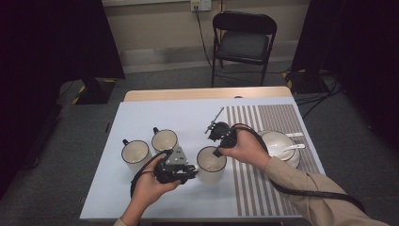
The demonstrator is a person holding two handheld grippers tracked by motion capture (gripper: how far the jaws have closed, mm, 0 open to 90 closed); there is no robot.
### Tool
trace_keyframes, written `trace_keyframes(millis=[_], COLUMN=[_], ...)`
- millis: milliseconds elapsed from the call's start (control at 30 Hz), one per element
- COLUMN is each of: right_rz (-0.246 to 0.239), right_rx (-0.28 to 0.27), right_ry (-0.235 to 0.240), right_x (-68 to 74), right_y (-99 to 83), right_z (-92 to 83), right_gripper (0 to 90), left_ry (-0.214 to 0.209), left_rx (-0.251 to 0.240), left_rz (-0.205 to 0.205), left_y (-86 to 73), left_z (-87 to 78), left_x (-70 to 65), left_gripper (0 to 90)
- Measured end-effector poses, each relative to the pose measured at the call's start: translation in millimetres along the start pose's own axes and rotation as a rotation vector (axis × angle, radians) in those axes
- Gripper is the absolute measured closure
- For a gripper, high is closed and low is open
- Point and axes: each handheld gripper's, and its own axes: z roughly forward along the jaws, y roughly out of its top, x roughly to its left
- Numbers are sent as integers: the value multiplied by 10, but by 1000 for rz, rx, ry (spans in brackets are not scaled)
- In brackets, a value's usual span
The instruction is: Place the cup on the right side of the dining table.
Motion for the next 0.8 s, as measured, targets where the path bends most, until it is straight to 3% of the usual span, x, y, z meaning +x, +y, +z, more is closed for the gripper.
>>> trace_keyframes(millis=[633,800], right_rz=[35,37], right_rx=[19,32], right_ry=[-10,-18], right_x=[-192,-230], right_y=[-11,1], right_z=[-113,-131], right_gripper=[842,843], left_ry=[-3,0], left_rx=[13,6], left_rz=[36,26], left_y=[210,250], left_z=[88,128], left_x=[91,109], left_gripper=[770,770])
